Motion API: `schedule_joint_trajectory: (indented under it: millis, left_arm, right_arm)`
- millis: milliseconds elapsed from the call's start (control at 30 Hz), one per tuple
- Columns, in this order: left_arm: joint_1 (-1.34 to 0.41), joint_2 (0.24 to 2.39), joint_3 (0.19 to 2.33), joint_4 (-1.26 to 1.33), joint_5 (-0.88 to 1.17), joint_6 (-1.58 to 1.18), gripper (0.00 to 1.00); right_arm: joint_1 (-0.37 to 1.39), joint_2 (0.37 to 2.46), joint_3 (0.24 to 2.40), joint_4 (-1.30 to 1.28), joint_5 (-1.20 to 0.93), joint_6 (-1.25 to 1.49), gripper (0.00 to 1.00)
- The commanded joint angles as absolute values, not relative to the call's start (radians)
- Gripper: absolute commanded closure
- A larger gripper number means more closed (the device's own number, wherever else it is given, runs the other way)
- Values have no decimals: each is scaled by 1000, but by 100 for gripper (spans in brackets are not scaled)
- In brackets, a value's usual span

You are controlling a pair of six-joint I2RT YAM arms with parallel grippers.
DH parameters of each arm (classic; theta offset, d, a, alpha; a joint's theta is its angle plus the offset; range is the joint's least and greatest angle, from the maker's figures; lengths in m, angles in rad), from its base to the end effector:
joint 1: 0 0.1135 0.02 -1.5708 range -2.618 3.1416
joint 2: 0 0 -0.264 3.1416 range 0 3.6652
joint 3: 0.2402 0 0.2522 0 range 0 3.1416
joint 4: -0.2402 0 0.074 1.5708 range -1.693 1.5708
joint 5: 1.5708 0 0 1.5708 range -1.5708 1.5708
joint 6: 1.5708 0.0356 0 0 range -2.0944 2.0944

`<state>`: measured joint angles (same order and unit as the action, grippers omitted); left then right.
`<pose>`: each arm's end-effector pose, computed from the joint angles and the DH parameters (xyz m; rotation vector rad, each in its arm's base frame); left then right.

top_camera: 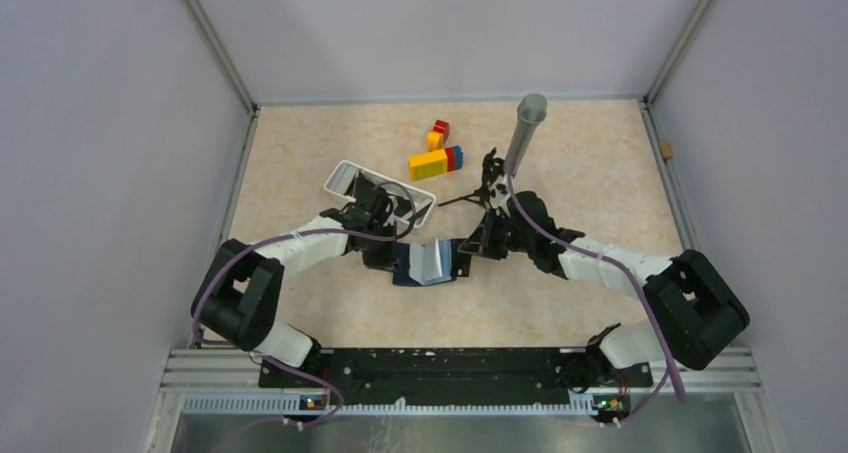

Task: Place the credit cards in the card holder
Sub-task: Open the card holder at the center of the board.

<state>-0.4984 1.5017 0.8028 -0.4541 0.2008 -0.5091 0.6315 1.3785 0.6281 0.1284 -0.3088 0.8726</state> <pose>0.2356 -0.1363 0.1657 0.0452 2.8229 -0.5379 0.2175 0.1725 0.1866 0.0986 2.4161 1.1196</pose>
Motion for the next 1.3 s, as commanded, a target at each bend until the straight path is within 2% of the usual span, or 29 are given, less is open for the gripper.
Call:
schedule_joint_trajectory:
  millis: [0, 767, 1267]
  left_arm:
    - [-493, 1516, 809, -472, 188, -483, 100]
    - [-493, 1523, 800, -456, 215, -483, 100]
    - [-495, 1534, 786, -424, 251, -492, 100]
  right_arm:
    - [620, 1359, 624, 200, -305, 882, 100]
    - [621, 1489, 637, 230, -245, 826, 100]
    - [659, 1576, 626, 411, -277, 873, 100]
